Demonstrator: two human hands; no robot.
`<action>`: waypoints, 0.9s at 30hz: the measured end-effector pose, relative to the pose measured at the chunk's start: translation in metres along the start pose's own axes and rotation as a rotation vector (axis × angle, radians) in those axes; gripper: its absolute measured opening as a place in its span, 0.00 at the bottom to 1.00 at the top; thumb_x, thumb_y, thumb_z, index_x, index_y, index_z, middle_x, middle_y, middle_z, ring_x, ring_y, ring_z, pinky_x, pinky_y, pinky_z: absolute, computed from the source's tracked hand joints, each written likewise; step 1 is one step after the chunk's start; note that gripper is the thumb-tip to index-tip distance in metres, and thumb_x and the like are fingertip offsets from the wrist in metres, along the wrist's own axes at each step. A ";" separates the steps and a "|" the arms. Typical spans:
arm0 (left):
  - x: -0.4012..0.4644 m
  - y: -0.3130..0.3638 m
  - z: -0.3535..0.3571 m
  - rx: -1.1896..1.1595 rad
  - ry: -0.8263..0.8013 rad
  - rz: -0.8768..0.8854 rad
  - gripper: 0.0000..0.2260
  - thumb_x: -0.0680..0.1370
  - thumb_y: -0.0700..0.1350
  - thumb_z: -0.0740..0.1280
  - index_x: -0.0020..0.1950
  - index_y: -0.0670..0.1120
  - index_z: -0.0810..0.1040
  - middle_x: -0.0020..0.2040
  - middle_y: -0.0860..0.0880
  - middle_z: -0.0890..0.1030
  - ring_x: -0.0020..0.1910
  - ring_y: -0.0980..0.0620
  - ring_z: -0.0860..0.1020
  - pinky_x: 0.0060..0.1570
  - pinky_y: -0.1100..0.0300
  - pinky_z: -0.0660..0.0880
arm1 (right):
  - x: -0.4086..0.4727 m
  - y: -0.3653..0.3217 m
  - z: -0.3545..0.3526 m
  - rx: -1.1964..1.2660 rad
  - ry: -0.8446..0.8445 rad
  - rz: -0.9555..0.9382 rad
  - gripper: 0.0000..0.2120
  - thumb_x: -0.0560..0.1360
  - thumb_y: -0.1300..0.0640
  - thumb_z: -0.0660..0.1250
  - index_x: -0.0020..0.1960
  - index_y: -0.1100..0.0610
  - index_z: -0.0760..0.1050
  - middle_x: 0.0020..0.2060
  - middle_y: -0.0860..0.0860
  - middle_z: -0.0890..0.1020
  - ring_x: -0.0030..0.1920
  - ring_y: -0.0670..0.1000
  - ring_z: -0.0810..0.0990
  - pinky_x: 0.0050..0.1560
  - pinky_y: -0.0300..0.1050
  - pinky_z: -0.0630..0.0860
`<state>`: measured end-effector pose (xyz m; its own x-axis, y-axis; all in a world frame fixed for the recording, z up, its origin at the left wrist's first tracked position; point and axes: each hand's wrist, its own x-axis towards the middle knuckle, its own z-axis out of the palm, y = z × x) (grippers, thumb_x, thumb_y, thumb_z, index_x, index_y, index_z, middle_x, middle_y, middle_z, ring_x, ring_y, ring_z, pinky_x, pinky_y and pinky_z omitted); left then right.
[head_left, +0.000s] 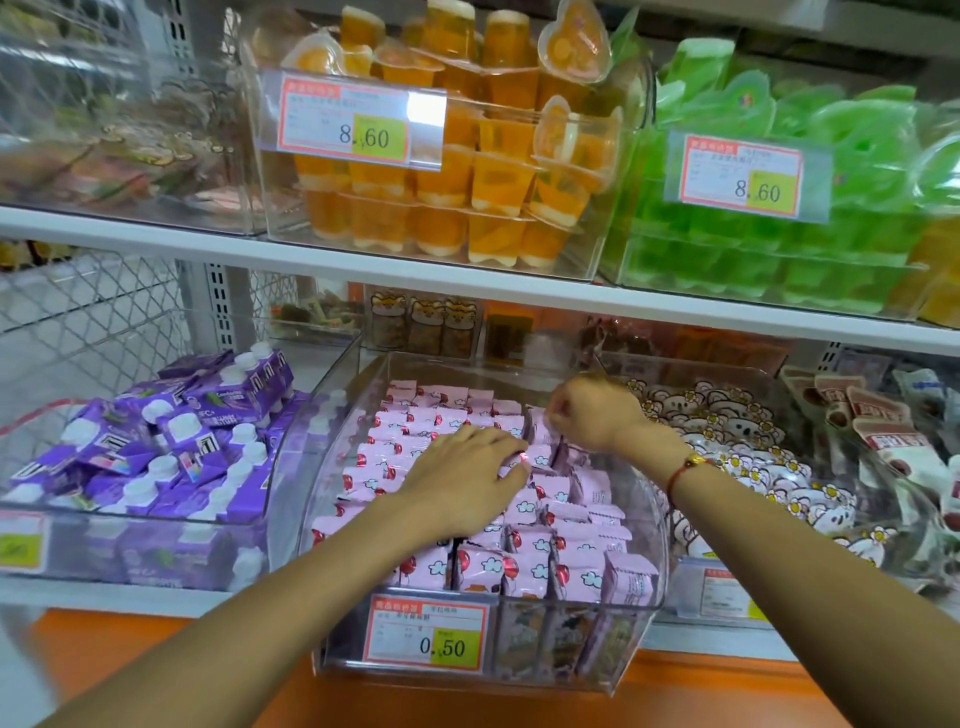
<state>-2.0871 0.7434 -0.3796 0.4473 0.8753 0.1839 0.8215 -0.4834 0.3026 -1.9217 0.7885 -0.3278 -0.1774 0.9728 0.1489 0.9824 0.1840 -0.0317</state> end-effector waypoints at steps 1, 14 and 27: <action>0.000 0.000 0.000 -0.002 0.002 -0.001 0.21 0.82 0.56 0.50 0.73 0.52 0.63 0.73 0.54 0.65 0.70 0.52 0.61 0.68 0.54 0.58 | -0.002 0.000 0.000 0.043 0.064 -0.002 0.09 0.79 0.55 0.59 0.46 0.56 0.77 0.44 0.54 0.81 0.43 0.54 0.79 0.43 0.44 0.75; -0.004 0.008 -0.014 -0.164 0.289 -0.087 0.16 0.82 0.48 0.53 0.70 0.52 0.66 0.53 0.52 0.75 0.37 0.57 0.69 0.30 0.63 0.63 | -0.040 -0.003 -0.011 1.177 0.700 0.403 0.06 0.81 0.56 0.57 0.48 0.55 0.70 0.43 0.57 0.80 0.40 0.57 0.78 0.42 0.56 0.75; -0.020 0.016 -0.032 -0.497 0.523 0.147 0.17 0.72 0.42 0.73 0.59 0.52 0.76 0.56 0.56 0.78 0.55 0.56 0.75 0.50 0.55 0.77 | -0.059 -0.015 -0.016 1.487 0.489 0.390 0.10 0.80 0.60 0.59 0.55 0.64 0.74 0.43 0.58 0.82 0.31 0.49 0.82 0.36 0.44 0.82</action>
<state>-2.0940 0.7179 -0.3481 0.2110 0.7390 0.6399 0.4529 -0.6540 0.6059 -1.9255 0.7259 -0.3208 0.3778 0.9085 0.1787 -0.0148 0.1989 -0.9799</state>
